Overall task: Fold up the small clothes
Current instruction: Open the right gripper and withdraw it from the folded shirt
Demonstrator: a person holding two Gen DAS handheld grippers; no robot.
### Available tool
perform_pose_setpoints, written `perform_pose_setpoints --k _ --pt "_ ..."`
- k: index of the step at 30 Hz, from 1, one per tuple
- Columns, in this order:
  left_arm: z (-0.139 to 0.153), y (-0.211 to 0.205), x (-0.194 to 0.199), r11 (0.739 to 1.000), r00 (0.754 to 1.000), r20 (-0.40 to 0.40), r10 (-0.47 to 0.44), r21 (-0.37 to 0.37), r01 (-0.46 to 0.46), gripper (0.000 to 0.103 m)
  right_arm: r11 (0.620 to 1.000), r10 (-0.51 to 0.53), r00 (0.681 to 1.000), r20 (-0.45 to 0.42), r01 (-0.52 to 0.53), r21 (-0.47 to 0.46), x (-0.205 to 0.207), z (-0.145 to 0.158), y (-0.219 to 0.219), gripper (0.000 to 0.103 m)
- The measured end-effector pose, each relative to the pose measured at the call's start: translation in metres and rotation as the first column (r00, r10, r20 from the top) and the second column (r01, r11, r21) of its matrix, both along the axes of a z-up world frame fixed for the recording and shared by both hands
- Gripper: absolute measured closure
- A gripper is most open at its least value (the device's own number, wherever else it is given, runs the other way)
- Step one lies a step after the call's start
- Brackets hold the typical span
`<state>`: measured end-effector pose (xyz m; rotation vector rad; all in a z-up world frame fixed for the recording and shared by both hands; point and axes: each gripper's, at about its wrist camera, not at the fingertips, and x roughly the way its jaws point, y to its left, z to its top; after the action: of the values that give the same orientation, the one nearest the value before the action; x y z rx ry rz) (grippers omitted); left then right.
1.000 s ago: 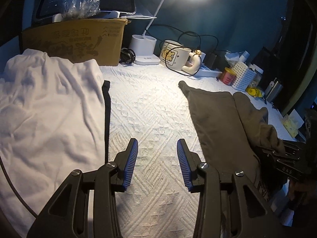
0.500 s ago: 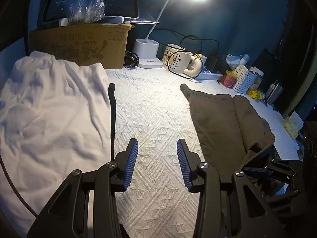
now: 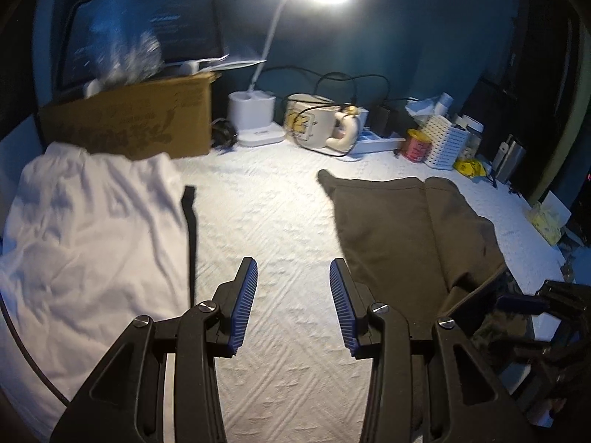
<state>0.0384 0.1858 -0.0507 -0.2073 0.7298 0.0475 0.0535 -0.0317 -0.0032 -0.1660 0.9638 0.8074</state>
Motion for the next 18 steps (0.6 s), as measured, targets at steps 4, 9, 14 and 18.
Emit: perform_pose_setpoints --k 4,9,14,18 --pt "0.008 -0.024 0.012 0.998 0.999 -0.007 -0.048 0.033 0.048 0.063 0.995 -0.103 0.995 0.009 0.103 0.015 0.016 0.0 -0.04 0.051" --pt "0.012 -0.061 0.035 0.992 0.993 -0.04 -0.111 0.048 0.113 0.063 0.976 -0.219 0.976 -0.001 0.219 0.02 0.037 -0.007 -0.091 0.051" --pt "0.015 -0.1 0.052 0.981 0.983 -0.06 -0.174 0.075 0.178 0.063 0.954 -0.3 0.954 -0.015 0.301 0.01 0.05 -0.017 -0.134 0.051" --pt "0.016 -0.134 0.067 0.963 0.967 -0.08 -0.241 0.104 0.249 0.063 0.936 -0.353 0.935 -0.025 0.353 0.003 0.058 -0.027 -0.164 0.051"
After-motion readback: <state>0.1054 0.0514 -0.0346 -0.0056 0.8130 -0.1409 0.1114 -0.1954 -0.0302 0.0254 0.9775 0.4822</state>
